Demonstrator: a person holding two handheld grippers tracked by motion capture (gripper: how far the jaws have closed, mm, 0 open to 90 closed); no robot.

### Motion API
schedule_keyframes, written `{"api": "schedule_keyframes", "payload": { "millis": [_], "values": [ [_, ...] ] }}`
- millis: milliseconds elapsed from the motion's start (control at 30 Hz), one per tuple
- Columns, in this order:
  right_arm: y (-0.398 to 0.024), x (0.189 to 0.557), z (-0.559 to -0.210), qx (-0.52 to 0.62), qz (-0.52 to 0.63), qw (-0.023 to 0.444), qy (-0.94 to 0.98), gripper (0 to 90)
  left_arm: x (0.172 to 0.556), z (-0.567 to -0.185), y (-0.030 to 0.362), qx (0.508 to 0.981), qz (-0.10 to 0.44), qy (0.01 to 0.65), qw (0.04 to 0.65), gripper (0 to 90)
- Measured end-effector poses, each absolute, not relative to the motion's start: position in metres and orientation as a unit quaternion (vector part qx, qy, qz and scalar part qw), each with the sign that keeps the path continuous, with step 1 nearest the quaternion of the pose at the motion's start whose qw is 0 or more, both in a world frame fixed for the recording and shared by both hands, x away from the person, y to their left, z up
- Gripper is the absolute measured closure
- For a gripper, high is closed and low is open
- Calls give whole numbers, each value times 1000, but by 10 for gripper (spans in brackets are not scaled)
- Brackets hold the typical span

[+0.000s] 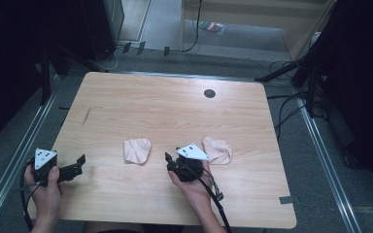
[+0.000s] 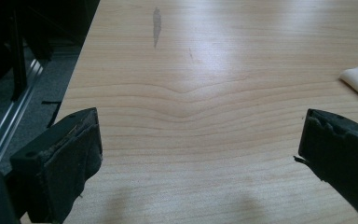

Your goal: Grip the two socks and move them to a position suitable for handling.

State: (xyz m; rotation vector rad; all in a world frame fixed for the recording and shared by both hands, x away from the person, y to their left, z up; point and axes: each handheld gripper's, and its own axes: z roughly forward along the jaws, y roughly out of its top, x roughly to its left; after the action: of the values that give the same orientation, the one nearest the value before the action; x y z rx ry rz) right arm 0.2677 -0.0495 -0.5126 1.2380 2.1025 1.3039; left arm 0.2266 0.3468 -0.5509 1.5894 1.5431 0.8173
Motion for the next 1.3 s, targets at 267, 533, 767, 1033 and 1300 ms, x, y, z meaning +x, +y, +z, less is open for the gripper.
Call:
{"api": "schedule_keyframes", "payload": {
  "millis": [267, 533, 767, 1033, 1300],
  "values": [
    [-11, 282, -517, 423, 456, 169, 765, 543, 227, -551, 347, 622, 319, 605, 380, 0],
    [24, 299, -526, 402, 433, 177, 787, 522, 228, -551, 346, 624, 320, 605, 375, 0],
    [45, 313, -530, 399, 426, 165, 795, 432, 228, -551, 346, 625, 319, 605, 376, 0],
    [56, 319, -545, 398, 387, 164, 815, 477, 228, -551, 346, 625, 317, 605, 379, 0],
    [58, 315, -547, 372, 379, 157, 833, 819, 227, -551, 346, 624, 320, 604, 378, 0]
  ]
}}
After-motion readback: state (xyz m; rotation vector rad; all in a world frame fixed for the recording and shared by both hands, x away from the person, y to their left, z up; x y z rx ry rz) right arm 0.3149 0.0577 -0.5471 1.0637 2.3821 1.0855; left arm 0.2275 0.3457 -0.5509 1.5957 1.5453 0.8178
